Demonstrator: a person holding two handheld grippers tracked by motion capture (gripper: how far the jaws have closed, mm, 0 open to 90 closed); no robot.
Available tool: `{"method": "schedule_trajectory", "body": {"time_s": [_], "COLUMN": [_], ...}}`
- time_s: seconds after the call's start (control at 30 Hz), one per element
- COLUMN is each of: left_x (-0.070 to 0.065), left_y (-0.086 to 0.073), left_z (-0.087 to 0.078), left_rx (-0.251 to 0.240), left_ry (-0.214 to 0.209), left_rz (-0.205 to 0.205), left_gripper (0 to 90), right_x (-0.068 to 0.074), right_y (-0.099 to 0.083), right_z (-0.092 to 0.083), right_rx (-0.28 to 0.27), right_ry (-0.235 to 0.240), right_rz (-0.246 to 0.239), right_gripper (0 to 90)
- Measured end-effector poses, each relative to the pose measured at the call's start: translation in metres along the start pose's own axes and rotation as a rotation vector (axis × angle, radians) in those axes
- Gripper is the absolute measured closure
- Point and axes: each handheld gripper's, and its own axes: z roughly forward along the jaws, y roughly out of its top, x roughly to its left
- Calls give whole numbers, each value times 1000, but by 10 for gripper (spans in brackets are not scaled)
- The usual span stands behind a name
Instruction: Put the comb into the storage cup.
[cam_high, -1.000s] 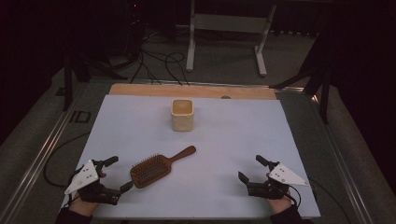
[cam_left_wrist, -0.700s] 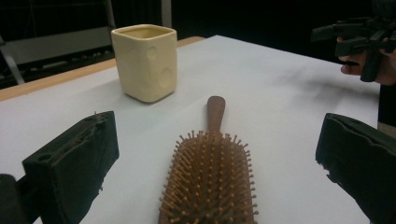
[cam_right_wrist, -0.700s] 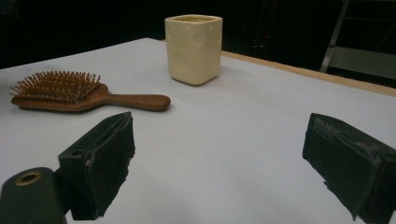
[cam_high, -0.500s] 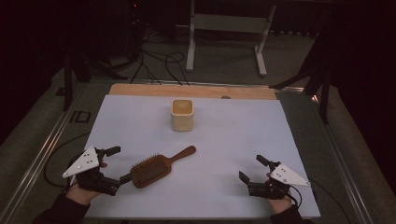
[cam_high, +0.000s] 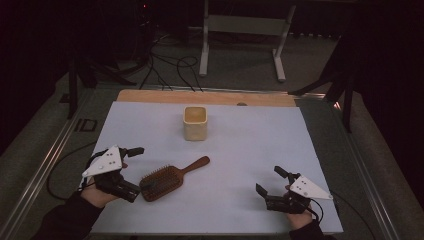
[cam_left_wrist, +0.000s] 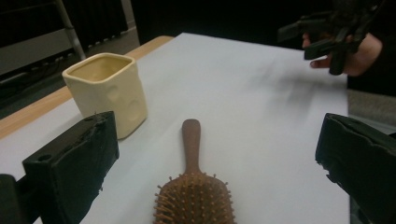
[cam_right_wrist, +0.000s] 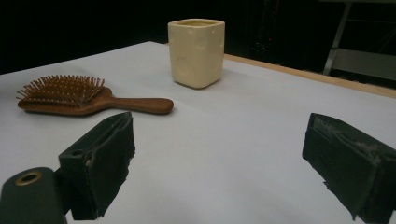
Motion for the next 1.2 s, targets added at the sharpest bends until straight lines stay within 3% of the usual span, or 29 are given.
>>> {"method": "schedule_trajectory", "body": {"time_s": [0.2, 0.53, 0.57, 0.67, 0.9, 1.07, 1.2], "left_x": [1, 2, 2, 2, 5, 6, 6], "left_y": [14, 25, 26, 25, 25, 26, 25], "left_z": [15, 41, 52, 62, 80, 98, 108], "left_rx": [37, 76, 88, 106, 139, 177, 200], "left_ry": [-45, -84, -113, -138, -174, -220, -232], "left_rz": [23, 53, 66, 79, 98, 113, 117], "left_gripper": [1, 23, 54, 112, 189, 301, 354], "right_x": [0, 0, 0, 0, 0, 0, 0], "right_y": [0, 0, -1, -1, -1, -2, -2], "right_z": [0, 1, 0, 0, 1, 2, 1], "right_rx": [-1, 1, 2, 1, 4, 4, 3], "right_ry": [3, 6, 9, 10, 16, 18, 20], "right_rz": [0, -2, 0, 1, 6, 5, 5], "right_gripper": [91, 91, 91, 91, 92, 92, 92]}}
